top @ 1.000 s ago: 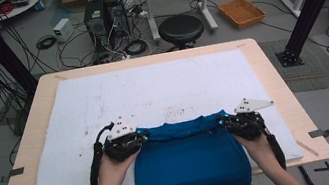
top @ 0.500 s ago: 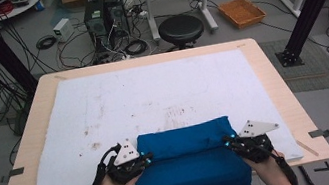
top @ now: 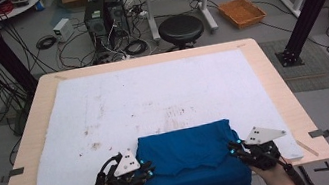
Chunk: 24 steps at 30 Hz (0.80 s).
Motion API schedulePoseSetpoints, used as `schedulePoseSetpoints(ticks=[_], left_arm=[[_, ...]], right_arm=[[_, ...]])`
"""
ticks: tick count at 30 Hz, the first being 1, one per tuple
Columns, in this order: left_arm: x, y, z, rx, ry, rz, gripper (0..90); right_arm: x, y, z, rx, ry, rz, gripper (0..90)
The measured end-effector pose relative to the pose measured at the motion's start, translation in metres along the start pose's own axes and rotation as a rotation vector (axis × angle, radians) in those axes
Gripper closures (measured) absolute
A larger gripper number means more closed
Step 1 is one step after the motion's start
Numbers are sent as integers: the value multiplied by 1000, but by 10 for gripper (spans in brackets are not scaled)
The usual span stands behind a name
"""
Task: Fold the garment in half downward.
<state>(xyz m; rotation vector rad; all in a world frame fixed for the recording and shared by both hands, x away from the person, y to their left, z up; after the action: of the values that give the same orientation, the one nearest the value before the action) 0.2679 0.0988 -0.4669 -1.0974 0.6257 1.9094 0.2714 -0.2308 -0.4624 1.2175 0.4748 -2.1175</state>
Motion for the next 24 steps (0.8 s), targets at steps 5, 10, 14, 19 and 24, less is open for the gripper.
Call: schedulePoseSetpoints(ticks=[5, 10, 14, 19, 24], left_arm=[[-12, -27, -3, -87, 55, 104, 598], [-19, -60, -15, -168, 63, 182, 513], [-17, -80, -24, -188, 57, 252, 500], [-9, -90, -34, -206, 12, 298, 496], [-3, -92, -37, -212, -37, 307, 502]], right_arm=[[-11, 21, -4, 54, 42, -78, 664], [-25, 50, -17, 125, 77, -158, 579], [-33, 65, -33, 121, 74, -230, 542], [-28, 72, -50, 112, 15, -270, 540], [-15, 79, -59, 122, -52, -287, 609]])
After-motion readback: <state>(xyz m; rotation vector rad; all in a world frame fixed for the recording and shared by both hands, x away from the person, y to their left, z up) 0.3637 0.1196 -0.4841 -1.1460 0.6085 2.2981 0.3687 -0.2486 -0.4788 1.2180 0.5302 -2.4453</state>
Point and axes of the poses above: each handheld gripper's, and its own axes: z roughly backward along the jaws, x roughly out of its underside, y roughly to its right, the point moved 6 cm from there along -z, roughly forward along the jaws, and after that the axes turned 7 degrees about y, right-handed, at the moved point
